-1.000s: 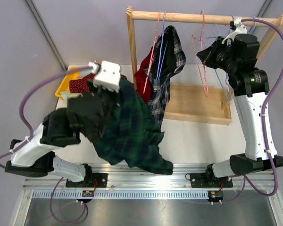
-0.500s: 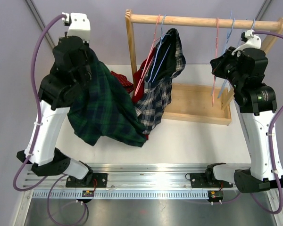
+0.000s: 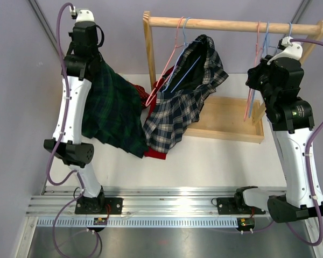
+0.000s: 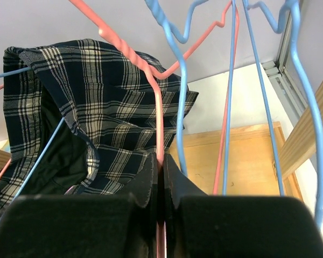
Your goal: Remove the skirt from the hanger
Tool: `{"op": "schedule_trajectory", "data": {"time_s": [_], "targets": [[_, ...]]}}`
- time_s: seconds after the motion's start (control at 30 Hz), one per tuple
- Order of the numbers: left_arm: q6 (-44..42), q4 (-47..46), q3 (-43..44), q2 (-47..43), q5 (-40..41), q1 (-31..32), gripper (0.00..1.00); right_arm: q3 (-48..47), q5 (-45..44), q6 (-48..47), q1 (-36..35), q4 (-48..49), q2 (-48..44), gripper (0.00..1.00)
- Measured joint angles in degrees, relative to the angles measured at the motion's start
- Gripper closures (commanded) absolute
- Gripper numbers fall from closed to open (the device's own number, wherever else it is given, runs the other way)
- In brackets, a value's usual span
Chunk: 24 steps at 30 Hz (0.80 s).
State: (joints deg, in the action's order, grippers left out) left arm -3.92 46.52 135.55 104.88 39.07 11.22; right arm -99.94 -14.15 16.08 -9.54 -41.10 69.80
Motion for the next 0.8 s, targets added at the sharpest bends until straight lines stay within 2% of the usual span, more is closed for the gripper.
{"op": "schedule_trajectory", "data": {"time_s": [0.03,0.07,0.1,0.13,0.2,0.23,0.27,0.3,0.4,0.47,0.5,0.53,0.57,0.7,0.8], "targets": [[0.4,-0.3,0.3,0.7,-0.5,-0.6,0.99,0.0,0.0,0.0,0.0,0.0,0.0,0.90],[0.7,-0.5,1.0,2.0,-0.5,-1.4,0.98,0.0,0.0,-0.1,0.0,0.0,0.0,0.76],[0.7,-1.0,1.4,2.7,-0.4,-1.7,0.97,0.0,0.0,0.1,0.0,0.0,-0.1,0.71],[0.7,-1.6,1.8,3.7,-0.4,-2.1,0.96,0.0,0.1,-0.2,0.0,-0.5,-0.3,0.59],[0.3,-2.8,2.6,5.7,-0.2,-1.9,0.97,0.3,0.1,-0.1,0.0,-2.2,-0.8,0.43],[-0.1,-3.5,2.8,6.6,0.2,-1.4,0.96,0.3,0.1,-0.4,0.0,-2.8,-1.1,0.33],[-0.5,-4.2,2.8,7.3,0.6,-0.8,0.95,0.3,0.1,-0.3,0.0,-3.2,-1.4,0.09],[-0.8,-4.6,2.8,7.7,0.7,-0.3,0.94,0.3,0.1,-0.1,0.0,-3.7,-1.9,0.03],[-1.9,-5.7,2.7,8.8,0.5,1.3,0.81,0.2,0.2,-0.7,0.0,-4.5,-3.9,0.01],[-2.4,-6.7,2.7,9.3,0.4,1.8,0.41,-0.1,0.5,-0.6,0.0,-4.9,-5.3,0.00],[-2.6,-7.2,2.5,9.6,0.3,1.8,0.25,-0.4,1.0,-0.6,0.0,-5.1,-5.9,0.01],[-2.2,-7.7,2.1,9.9,0.4,1.8,0.11,-0.8,1.7,-0.5,0.0,-5.2,-6.5,0.01],[-1.7,-8.0,1.6,10.5,0.4,1.5,0.01,-1.2,2.5,-0.4,0.0,-5.1,-7.1,0.01],[1.9,-7.5,1.1,15.4,-0.9,0.0,0.01,-2.9,9.0,-0.4,0.0,-4.6,-9.3,0.00],[5.7,-3.5,0.8,19.8,-3.3,-1.4,0.01,-4.6,14.8,-0.4,0.1,-3.8,-9.9,0.01]]}}
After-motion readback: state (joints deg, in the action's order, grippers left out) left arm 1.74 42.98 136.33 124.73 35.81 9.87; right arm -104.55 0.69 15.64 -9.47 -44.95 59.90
